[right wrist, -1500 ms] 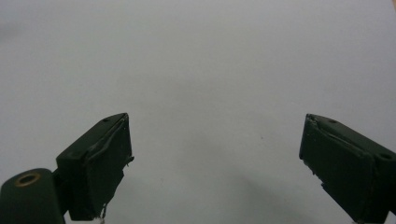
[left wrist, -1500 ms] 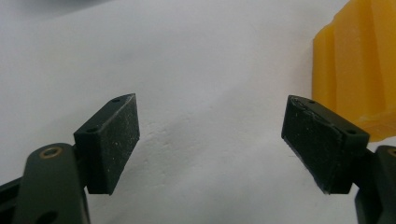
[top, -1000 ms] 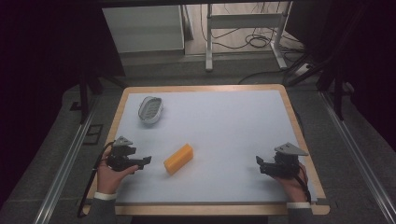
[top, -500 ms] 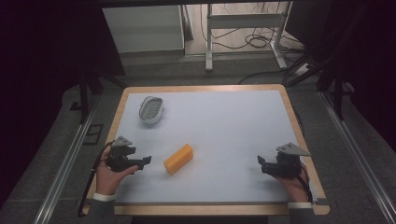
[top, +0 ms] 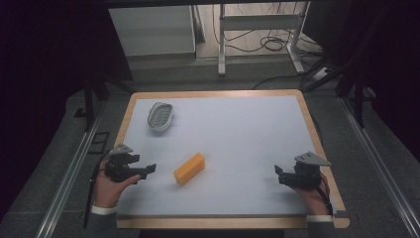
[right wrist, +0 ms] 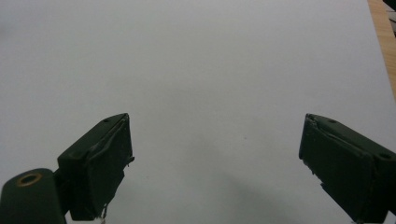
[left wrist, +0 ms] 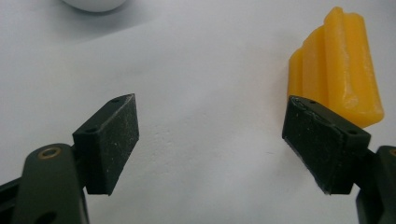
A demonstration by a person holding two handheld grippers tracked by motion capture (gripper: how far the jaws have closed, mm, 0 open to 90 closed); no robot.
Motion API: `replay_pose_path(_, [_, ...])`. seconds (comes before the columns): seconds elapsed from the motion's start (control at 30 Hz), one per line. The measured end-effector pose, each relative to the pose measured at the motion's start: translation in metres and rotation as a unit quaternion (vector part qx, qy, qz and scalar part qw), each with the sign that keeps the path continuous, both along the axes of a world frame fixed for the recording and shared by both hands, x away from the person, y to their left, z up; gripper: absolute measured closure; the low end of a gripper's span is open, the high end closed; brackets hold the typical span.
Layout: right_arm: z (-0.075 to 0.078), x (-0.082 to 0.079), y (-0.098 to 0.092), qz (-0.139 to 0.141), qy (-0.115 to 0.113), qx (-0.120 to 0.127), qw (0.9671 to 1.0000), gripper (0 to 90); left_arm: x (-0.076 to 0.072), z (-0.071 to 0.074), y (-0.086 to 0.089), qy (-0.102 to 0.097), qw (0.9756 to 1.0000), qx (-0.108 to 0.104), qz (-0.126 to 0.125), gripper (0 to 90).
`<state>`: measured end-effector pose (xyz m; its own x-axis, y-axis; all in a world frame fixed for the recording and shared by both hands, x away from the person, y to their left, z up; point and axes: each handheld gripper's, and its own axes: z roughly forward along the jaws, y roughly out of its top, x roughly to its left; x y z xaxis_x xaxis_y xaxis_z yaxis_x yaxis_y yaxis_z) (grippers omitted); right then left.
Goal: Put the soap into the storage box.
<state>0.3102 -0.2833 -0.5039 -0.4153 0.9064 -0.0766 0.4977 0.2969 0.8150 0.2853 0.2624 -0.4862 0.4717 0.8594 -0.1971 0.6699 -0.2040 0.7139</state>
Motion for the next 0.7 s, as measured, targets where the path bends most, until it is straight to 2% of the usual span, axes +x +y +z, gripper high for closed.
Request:
replay_pose_path(0.13, [0.003, -0.002, -0.001, -0.006, -0.003, 0.001, 1.0, 9.9, 0.0, 0.008, -0.004, -0.002, 1.0, 0.001, -0.007, 19.0])
replay_pose_path(0.37, [0.004, -0.003, -0.002, -0.011, -0.004, 0.003, 0.9999, 9.8, -0.002, 0.029, -0.011, -0.012, 0.9997, 0.005, -0.02, 18.7])
replay_pose_path(0.67, [0.005, -0.003, -0.003, -0.012, -0.006, 0.002, 0.9999, 9.9, 0.001, 0.037, -0.022, -0.014, 0.999, 0.015, -0.04, 18.2])
replay_pose_path(0.7, [0.005, -0.003, -0.003, -0.013, -0.006, 0.001, 0.9999, 9.9, 0.001, 0.038, -0.024, -0.019, 0.9989, 0.016, -0.04, 18.2])
